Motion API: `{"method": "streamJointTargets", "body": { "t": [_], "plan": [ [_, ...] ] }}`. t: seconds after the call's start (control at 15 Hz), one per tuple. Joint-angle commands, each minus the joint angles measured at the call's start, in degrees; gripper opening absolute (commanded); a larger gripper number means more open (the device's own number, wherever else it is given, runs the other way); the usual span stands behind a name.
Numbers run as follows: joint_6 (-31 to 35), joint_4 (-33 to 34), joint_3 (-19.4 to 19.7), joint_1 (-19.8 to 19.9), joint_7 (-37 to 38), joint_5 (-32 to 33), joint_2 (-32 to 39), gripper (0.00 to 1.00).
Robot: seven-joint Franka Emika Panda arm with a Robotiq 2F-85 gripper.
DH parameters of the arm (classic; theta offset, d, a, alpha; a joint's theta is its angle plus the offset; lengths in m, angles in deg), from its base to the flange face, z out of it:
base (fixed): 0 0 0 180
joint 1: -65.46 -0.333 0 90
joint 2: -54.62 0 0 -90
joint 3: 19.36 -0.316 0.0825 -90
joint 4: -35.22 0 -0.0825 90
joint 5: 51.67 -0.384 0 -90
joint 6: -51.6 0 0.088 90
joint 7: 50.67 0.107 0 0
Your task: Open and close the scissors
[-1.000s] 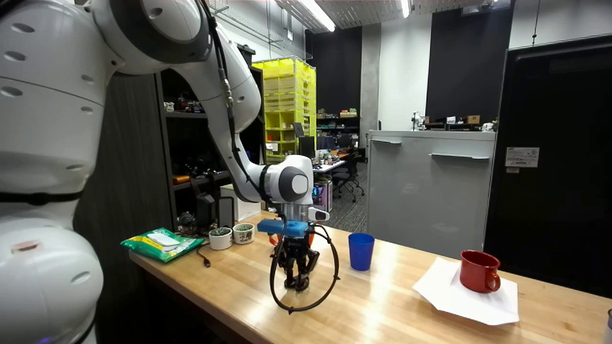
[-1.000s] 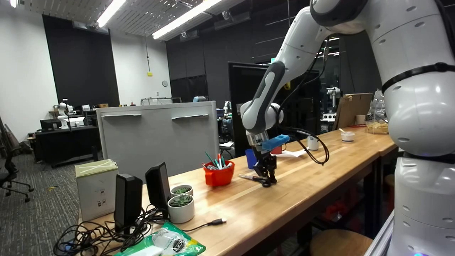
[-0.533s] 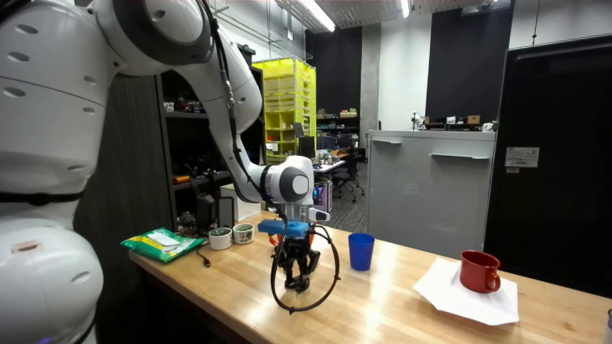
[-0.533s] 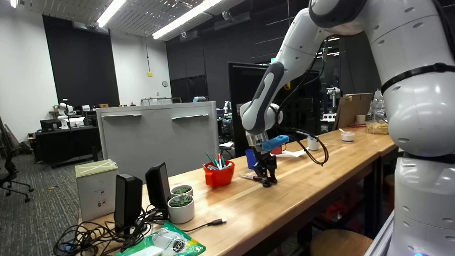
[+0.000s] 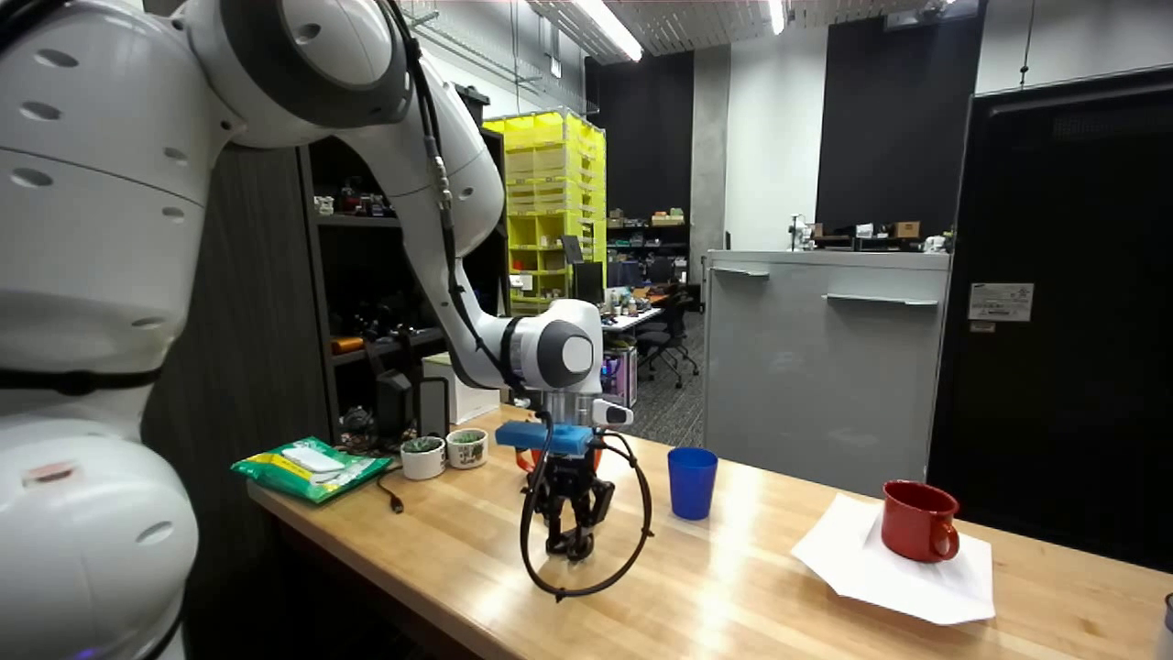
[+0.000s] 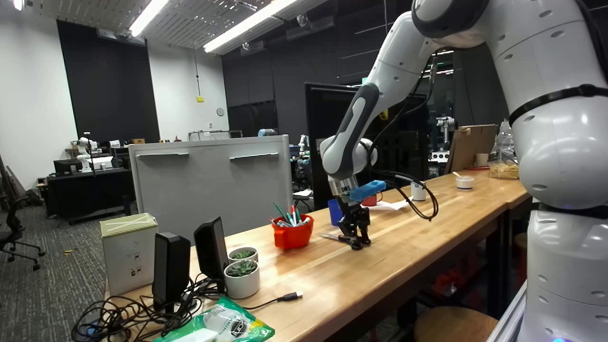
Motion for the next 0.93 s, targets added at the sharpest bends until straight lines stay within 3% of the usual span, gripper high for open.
{"method": "streamJointTargets", "body": {
  "t": [0.0, 0.27, 0.87],
  "plan": [
    [-0.5, 0.7, 0.3, -0.3, 0.3, 1.2, 1.3, 0.77],
    [-0.6, 0.7, 0.3, -0.3, 0.0, 1.0, 1.4, 1.0],
    [-0.6, 0.8, 0.2, 0.1, -0.7, 0.2, 1.3, 1.0]
  ]
}}
